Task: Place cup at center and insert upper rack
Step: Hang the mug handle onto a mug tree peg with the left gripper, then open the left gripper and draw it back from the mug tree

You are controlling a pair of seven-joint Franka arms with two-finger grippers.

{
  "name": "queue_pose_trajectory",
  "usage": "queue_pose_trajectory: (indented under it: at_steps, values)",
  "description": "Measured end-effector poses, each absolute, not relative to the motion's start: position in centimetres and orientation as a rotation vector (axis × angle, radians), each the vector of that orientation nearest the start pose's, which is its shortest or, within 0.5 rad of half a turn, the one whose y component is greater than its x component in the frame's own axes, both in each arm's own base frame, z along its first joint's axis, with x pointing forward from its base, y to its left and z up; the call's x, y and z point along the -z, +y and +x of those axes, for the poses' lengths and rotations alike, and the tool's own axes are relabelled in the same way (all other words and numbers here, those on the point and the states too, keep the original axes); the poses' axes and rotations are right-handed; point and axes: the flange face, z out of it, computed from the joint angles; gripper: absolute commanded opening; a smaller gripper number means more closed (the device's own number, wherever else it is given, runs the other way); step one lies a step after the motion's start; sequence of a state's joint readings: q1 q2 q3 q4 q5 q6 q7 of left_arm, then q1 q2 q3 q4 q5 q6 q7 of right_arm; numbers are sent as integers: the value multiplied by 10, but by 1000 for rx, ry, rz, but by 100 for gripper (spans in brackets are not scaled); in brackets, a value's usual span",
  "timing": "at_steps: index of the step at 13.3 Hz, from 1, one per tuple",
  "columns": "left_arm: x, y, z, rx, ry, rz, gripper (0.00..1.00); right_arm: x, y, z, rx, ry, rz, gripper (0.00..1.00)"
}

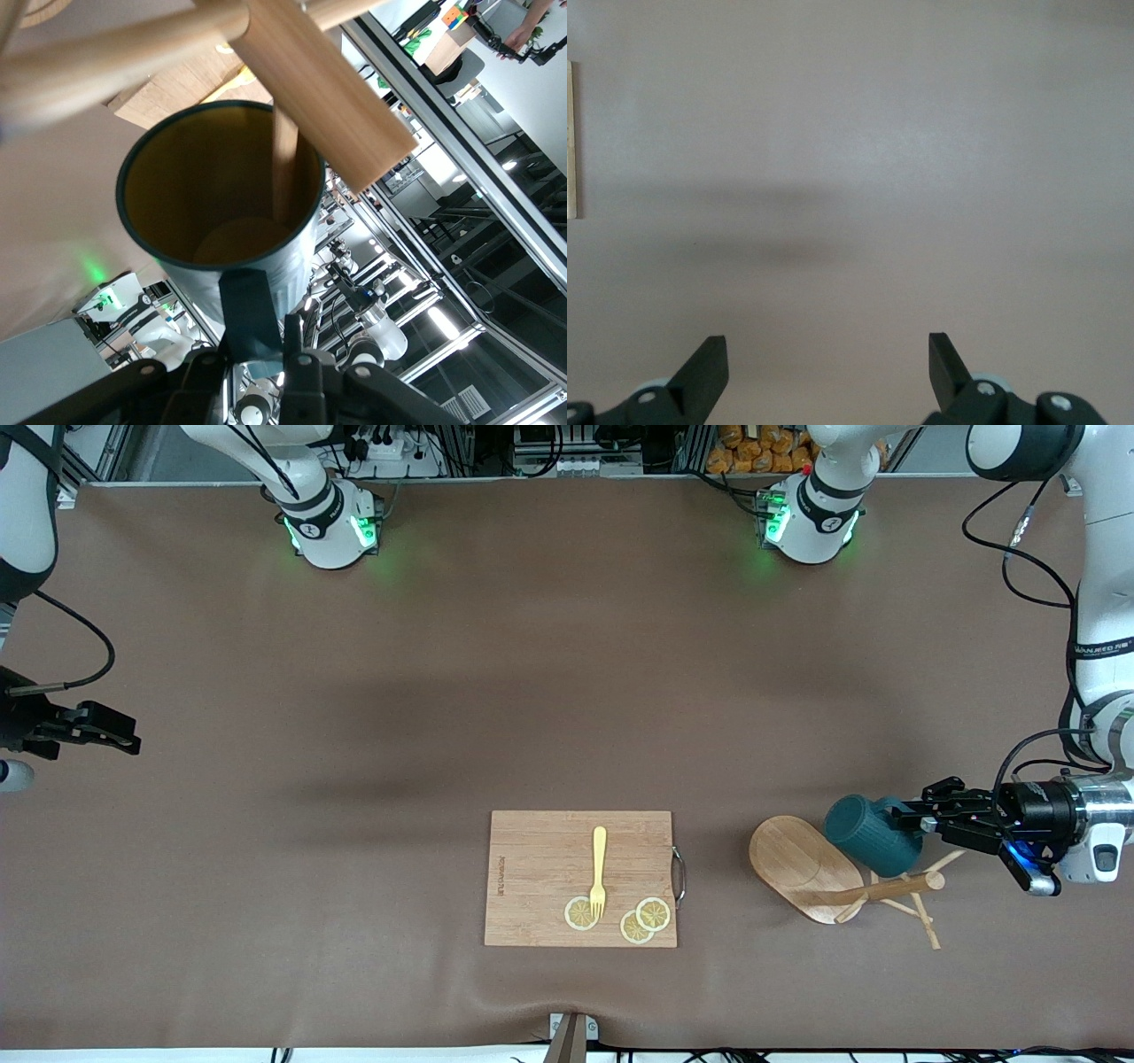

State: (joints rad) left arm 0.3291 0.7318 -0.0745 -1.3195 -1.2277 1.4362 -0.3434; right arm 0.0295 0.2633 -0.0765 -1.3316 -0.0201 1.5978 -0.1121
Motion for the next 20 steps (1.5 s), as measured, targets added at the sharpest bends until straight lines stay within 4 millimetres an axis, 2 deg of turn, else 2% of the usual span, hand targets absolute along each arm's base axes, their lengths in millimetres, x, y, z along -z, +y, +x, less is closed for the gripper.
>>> queue_pose_trajectory:
  at_steps: [5,6,7,8,10,13,17,19,20]
  values:
    - [-340,90,701,617,762,1634,0,-584,-25,635,2,-109,-3180,100]
    - [-338,90,702,619,763,1633,3,-584,-25,636,5,-109,-3180,100]
    - [-337,90,702,620,765,1632,30,-584,-25,636,13,-109,-3180,100]
    - [-336,90,702,620,765,1631,80,-584,-25,637,15,-110,-3180,100]
    - [-337,90,702,618,764,1620,100,-583,-25,637,20,-110,-3180,100]
    - [-338,90,703,616,762,1616,100,-577,-26,635,61,-111,-3180,100]
    - [-346,91,705,600,752,1626,100,-579,-26,619,70,-111,-3176,100]
    - [-368,89,705,572,735,1697,100,-582,-24,611,90,-118,-3172,100]
    - [-387,88,703,536,732,1766,100,-581,-20,607,87,-128,-3170,100]
